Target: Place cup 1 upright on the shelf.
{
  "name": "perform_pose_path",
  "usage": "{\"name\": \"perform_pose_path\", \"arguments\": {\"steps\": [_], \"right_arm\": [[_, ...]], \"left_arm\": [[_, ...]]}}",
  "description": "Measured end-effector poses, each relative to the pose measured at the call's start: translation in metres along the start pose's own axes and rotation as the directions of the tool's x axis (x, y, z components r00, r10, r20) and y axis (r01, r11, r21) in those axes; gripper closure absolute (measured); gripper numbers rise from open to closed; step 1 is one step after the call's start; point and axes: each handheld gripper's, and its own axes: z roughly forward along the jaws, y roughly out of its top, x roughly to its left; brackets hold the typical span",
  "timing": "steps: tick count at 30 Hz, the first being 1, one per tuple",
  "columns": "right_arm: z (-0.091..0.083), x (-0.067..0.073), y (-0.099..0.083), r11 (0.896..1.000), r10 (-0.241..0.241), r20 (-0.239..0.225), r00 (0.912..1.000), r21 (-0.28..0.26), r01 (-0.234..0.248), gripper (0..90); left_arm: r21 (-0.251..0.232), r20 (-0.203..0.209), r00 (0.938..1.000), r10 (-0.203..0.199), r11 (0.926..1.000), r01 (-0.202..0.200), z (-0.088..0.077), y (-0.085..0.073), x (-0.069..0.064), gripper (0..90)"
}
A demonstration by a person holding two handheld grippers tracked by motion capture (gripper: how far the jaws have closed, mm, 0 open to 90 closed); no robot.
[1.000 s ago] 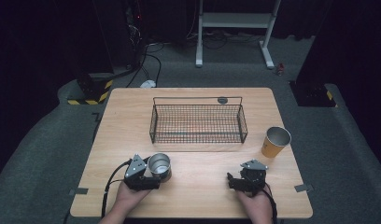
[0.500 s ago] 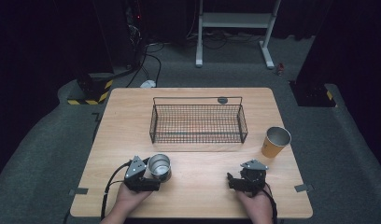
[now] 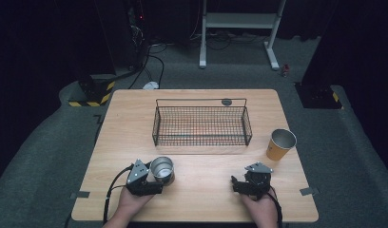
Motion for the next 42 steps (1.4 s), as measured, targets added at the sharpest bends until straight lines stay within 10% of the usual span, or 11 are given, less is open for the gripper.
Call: {"name": "perform_pose_path", "arguments": {"steps": [42], "right_arm": [[0.0, 0.0, 0.0, 1.0, -0.001, 0.001, 1.0, -0.001, 0.001, 9.0]], "left_arm": [[-0.09, -0.005, 0.9997, 0.025, 0.9956, -0.026, -0.016, 0.019, -0.013, 18.8]]}}
